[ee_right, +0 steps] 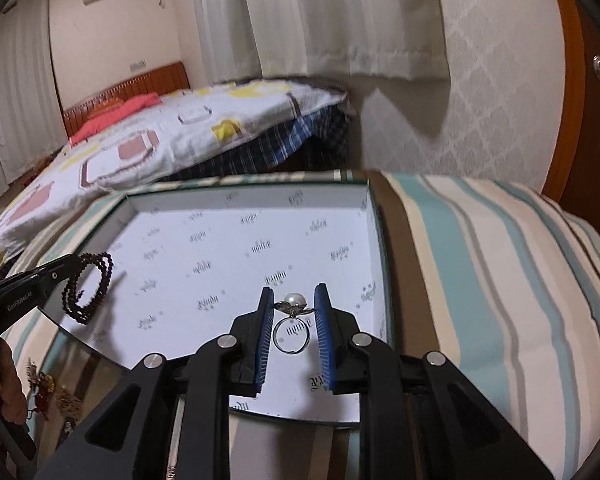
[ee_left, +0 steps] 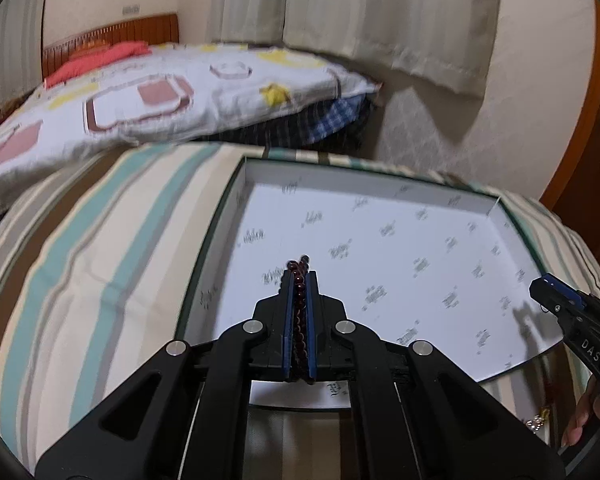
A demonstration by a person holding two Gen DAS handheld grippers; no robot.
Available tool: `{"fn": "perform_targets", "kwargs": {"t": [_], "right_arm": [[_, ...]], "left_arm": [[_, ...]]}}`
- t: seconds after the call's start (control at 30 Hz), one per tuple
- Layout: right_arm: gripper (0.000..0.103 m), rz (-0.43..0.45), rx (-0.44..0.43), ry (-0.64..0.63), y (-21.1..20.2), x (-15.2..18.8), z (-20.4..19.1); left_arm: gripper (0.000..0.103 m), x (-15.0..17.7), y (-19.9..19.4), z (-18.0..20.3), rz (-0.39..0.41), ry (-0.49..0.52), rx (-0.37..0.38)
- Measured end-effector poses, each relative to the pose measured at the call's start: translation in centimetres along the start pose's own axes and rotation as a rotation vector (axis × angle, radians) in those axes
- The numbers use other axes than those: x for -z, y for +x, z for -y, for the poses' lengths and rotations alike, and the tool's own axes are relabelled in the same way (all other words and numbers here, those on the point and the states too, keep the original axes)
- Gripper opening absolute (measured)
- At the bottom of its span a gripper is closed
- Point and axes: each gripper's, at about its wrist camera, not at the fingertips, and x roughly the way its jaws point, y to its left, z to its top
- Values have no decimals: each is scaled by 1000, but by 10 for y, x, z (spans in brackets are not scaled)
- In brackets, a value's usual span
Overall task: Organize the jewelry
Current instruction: 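Carry the bead bracelet and the ring in both tools over the green box, then open both tools to drop the bracelet and ring into the box, then withdraw both tools from the box back over the jewelry row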
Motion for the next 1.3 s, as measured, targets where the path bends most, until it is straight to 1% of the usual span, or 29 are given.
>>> {"fn": "perform_targets", "kwargs": {"t": [0.1, 0.2, 0.23, 0.3, 0.33, 0.37, 0.4, 0.43, 0.47, 0.53, 0.6, 0.67, 0.77, 0.9, 0.97, 1.1, 1.23, 1.3], "right_arm": [[22, -38, 1, -6, 7, 2, 0], [22, -57, 8, -8, 10, 5, 1], [23, -65, 7, -8, 11, 6, 1], [28, -69, 13, -5, 12, 5, 2], [35, -67, 16, -4, 12, 5, 2], [40, -63, 19, -4, 11, 5, 2], [41, -61, 20, -5, 11, 4, 3], [42, -57, 20, -5, 9, 4, 3], [42, -54, 18, -3, 7, 3, 3], [42, -40, 13, 7, 2, 1, 3], [43, -8, 8, 12, -12, -1, 1], [47, 22, 6, 13, -25, 0, -1], [49, 59, 1, 14, -50, 9, -5], [51, 98, 14, -4, -83, 35, -15], [52, 118, 21, -19, -97, 49, -19], [54, 145, 33, -33, -121, 78, -26], [54, 139, 35, -17, -134, 101, -26], [57, 136, 38, -15, -138, 109, -27]], "left_arm": [[6, 2, 6, -6, -30, -25, 4], [13, 4, 11, -10, -56, -45, 9], [16, 5, 12, -10, -62, -45, 6], [24, 7, 14, -9, -67, -44, 3], [26, 8, 14, -8, -70, -42, 1], [29, 8, 14, -7, -67, -35, -1], [33, 8, 14, -7, -65, -31, -3], [36, 8, 12, -6, -60, -28, -7], [43, 7, 10, -6, -51, -29, -9], [46, 5, 3, -5, -28, -33, -11], [51, 3, -7, -3, -4, -31, -12], [56, 2, -24, -1, 41, -33, -3], [62, 6, -51, 3, 98, -31, -3], [65, 25, -91, 10, 166, -26, -3], [66, 36, -106, 11, 184, -23, -12], [66, 61, -133, 11, 192, -21, -24], [66, 85, -153, 5, 190, -26, -40], [67, 96, -161, 1, 183, -28, -51]]}}
